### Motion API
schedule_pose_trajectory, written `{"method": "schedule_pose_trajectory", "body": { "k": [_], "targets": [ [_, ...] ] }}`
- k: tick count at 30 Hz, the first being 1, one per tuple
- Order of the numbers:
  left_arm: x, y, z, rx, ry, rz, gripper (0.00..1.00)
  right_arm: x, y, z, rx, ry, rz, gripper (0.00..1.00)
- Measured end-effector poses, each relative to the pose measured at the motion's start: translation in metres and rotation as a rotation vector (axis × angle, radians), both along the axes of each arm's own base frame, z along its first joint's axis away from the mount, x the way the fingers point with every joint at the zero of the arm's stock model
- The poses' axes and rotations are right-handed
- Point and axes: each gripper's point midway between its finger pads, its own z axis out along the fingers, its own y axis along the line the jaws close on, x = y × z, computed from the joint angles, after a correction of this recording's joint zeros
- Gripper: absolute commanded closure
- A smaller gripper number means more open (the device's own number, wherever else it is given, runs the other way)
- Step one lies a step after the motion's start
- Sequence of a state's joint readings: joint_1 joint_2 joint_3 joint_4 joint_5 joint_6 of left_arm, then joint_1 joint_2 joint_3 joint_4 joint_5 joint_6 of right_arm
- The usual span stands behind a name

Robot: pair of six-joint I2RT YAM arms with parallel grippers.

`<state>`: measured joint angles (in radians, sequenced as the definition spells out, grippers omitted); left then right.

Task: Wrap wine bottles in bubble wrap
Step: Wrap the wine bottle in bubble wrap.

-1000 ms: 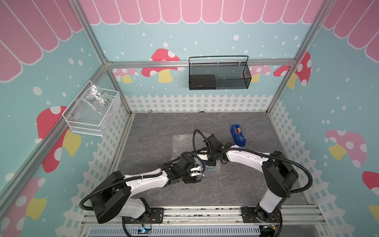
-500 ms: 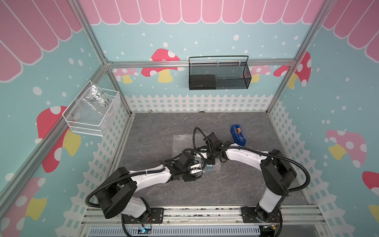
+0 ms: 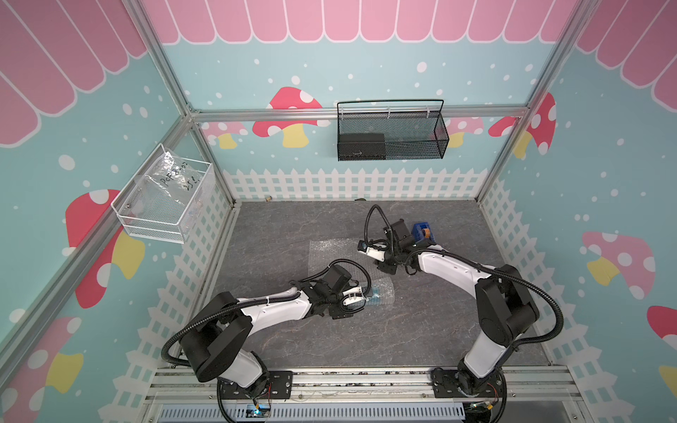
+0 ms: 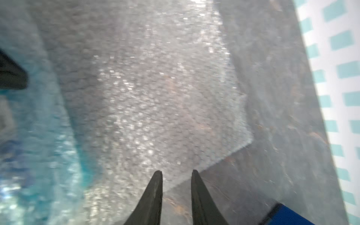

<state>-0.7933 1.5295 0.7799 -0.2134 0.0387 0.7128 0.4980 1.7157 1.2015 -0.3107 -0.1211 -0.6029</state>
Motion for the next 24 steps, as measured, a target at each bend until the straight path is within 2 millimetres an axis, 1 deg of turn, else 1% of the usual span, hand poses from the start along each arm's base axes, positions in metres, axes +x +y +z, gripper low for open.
{"method": "schedule_pose_trajectory", "body": {
  "k": [2,3,5,8,13,19,24],
  "targets": [
    [-0.001,-0.001,-0.001,0.009,0.022,-0.003,0.20,0.015,-0.008,0.018,0.033,-0.057,-0.034,0.70],
    [-0.002,-0.001,-0.002,0.015,0.034,-0.006,0.20,0.019,-0.009,0.025,0.045,-0.080,-0.041,0.70],
    [-0.002,-0.003,-0.004,0.027,0.057,-0.010,0.20,0.024,-0.009,0.039,0.068,-0.125,-0.046,0.69],
    [-0.002,-0.002,-0.005,0.040,0.080,-0.009,0.20,0.029,-0.008,0.052,0.095,-0.167,-0.044,0.69],
    [-0.001,-0.001,-0.007,0.053,0.104,-0.004,0.22,0.036,-0.013,0.056,0.107,-0.188,-0.059,0.69],
    [0.006,0.000,-0.011,0.069,0.137,0.006,0.24,0.045,-0.027,0.059,0.111,-0.199,-0.092,0.68],
    [0.013,0.001,-0.017,0.093,0.174,0.009,0.24,0.053,-0.037,0.065,0.124,-0.225,-0.111,0.68]
  ]
}}
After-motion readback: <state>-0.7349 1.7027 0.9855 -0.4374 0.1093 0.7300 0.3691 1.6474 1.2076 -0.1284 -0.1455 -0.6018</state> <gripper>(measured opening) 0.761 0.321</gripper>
